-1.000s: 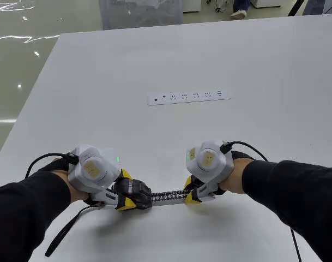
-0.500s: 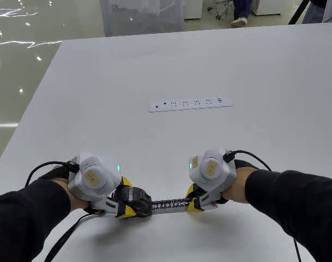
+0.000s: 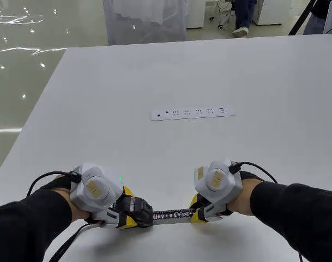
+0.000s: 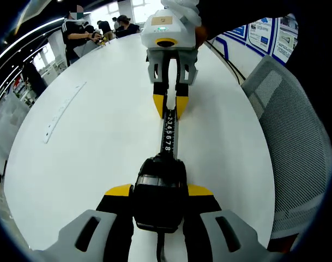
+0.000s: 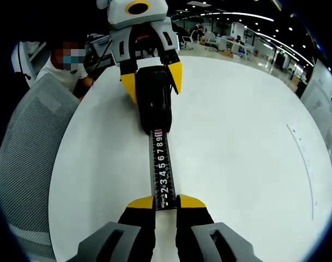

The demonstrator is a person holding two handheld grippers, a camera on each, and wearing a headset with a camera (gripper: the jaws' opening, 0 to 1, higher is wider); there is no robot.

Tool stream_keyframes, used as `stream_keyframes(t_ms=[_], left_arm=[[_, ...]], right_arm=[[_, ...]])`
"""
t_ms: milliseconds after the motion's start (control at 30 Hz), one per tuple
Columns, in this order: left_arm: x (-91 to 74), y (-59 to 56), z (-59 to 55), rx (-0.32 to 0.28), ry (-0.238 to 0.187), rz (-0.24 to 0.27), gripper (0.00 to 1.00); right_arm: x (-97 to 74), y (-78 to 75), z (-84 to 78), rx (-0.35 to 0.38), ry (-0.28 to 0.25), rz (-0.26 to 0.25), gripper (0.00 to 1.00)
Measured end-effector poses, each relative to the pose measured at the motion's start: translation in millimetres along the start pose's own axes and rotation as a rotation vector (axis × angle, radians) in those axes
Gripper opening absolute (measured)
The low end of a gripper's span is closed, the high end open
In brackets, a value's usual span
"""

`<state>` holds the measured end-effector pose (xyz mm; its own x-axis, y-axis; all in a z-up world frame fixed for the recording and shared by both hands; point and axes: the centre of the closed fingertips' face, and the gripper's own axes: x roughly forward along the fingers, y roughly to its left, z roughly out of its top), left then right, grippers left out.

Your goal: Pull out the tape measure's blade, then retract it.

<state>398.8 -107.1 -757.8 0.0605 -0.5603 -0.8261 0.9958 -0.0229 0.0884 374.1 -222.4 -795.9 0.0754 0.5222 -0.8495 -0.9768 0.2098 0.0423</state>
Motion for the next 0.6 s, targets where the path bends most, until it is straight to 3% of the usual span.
stream_keyframes(t_ms=[600], left_arm=[[0.7,-1.0,0.3,0.000,0.002,-0.001,0.29]], right_arm=[[-7.0,-2.0,-11.1,0.010,-0.001,-0.004,0.09]])
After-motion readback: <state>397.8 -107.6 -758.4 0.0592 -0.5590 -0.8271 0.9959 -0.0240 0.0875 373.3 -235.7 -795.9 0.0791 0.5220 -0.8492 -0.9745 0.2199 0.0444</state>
